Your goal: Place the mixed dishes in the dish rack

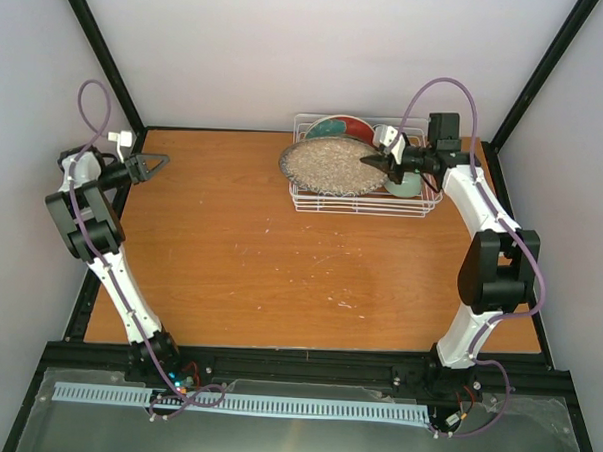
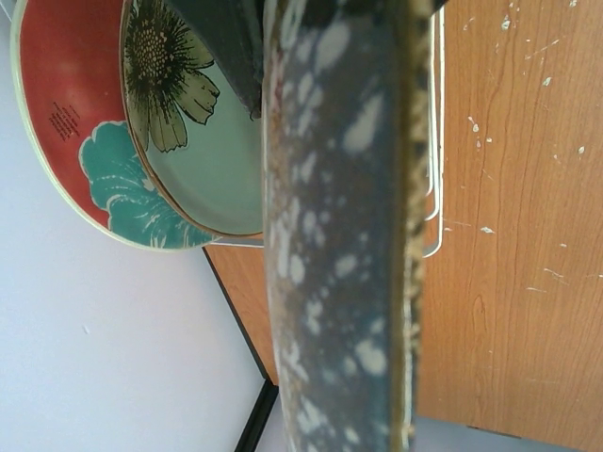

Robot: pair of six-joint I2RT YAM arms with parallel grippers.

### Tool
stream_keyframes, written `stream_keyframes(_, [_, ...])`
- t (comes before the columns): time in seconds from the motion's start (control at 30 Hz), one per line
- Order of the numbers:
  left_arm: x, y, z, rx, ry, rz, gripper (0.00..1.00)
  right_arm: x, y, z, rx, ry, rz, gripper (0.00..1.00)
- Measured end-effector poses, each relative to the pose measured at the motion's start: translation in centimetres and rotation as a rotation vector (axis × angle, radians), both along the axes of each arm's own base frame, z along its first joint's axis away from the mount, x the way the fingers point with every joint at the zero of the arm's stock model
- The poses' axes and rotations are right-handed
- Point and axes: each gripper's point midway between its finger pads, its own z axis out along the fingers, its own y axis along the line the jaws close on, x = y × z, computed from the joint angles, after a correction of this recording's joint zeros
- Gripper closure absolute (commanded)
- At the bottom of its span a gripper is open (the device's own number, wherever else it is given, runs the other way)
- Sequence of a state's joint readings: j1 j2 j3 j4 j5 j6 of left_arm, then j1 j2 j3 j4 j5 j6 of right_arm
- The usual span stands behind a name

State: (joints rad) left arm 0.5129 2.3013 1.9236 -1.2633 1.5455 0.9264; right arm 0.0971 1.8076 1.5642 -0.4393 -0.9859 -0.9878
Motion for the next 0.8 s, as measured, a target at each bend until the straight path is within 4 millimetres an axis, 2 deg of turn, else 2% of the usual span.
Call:
stream_keyframes(0.3, [0.9, -0.9, -0.1, -0.004, 0.007, -0.025, 0.76, 0.5, -0.7, -1.3, 0.016, 0.034, -0.026, 0.97])
stream_keyframes(0.53, [1.6, -3.0, -1.7, -0.005, 0.057, -0.063, 0.75, 0.7, -1.1, -2.3, 0.008, 0.055, -0.047, 0.97])
stream_keyframes(0.8, [2.6, -4.3, -1.6, 0.011, 0.047, -0.090, 0.72, 0.7, -1.2, -3.0, 0.012, 0.056, -0.052, 0.97])
